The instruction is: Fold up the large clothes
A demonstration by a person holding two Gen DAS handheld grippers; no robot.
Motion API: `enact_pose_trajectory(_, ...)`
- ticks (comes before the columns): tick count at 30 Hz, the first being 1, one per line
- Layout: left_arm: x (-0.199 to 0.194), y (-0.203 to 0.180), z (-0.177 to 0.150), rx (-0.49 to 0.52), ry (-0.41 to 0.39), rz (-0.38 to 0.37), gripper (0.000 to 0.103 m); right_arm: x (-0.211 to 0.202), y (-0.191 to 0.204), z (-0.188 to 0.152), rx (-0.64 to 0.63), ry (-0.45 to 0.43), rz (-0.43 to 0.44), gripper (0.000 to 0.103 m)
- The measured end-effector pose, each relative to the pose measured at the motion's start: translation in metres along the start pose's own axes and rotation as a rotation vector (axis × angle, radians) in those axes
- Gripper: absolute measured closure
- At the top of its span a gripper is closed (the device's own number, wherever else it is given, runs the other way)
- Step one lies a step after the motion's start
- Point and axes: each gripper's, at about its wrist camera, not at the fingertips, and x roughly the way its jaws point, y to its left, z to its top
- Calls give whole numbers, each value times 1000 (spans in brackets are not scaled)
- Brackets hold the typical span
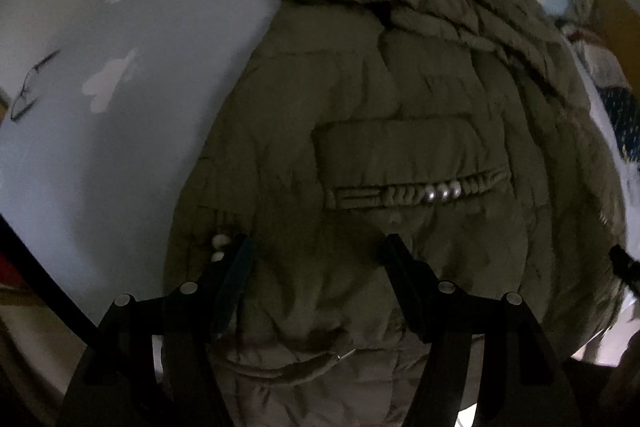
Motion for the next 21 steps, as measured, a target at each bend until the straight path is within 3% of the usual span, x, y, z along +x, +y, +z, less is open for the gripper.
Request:
enact_pose_trajectory(6,3,-12,-10,89,-10,47,33,10,4,-6,-47,16,-36,37)
enact_pose_trajectory(10,-2,-12,-14,108,-21,39,33,9,5,-13,-78,9,-41,36)
enact_pose_trajectory(17,-32,13,-33,91,-109,-42,33,-11,-6,-26,-125,-49,-36,36)
enact_pose_trajectory(21,-49,23,-47,95,-184,10,33,-27,-24,-31,-98,-89,-32,36)
